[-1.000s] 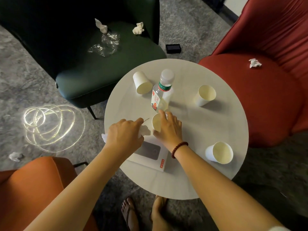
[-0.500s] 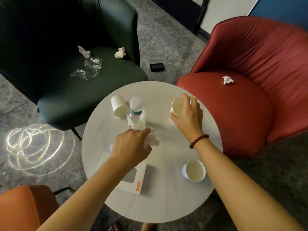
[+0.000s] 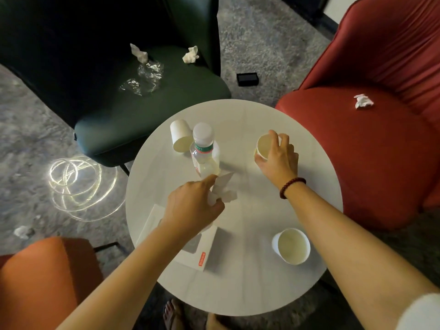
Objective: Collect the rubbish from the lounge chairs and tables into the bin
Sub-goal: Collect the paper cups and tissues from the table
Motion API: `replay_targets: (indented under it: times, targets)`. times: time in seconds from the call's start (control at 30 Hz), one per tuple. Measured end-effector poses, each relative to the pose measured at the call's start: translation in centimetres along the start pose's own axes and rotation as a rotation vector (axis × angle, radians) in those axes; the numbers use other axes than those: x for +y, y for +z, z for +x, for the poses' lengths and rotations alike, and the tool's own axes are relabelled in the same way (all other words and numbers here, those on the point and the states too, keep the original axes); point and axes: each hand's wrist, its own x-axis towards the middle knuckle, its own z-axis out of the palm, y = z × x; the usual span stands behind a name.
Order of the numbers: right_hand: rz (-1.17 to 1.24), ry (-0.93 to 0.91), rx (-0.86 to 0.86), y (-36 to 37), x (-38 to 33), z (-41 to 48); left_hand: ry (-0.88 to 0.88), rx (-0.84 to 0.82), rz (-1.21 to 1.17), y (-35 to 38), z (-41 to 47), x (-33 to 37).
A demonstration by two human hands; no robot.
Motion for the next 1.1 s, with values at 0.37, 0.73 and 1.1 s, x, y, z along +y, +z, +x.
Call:
replay_targets:
  times: [0.37, 0.73, 1.1]
  targets:
    - [0.153, 0.070, 0.023, -0.7, 1.1, -4.9, 0.048, 0.030, -0.054, 0.1, -2.0, 0.3]
    - [0.220, 0.212, 0.176, -7.1, 1.6, -19.8, 0.197, 0.067, -0.106, -1.9, -8.9, -0.2]
    - [0.143, 0.342, 0.059, -2.3, 2.1, -21.6, 0.160, 0.106, -0.149, -1.6, -11.1, -2.8]
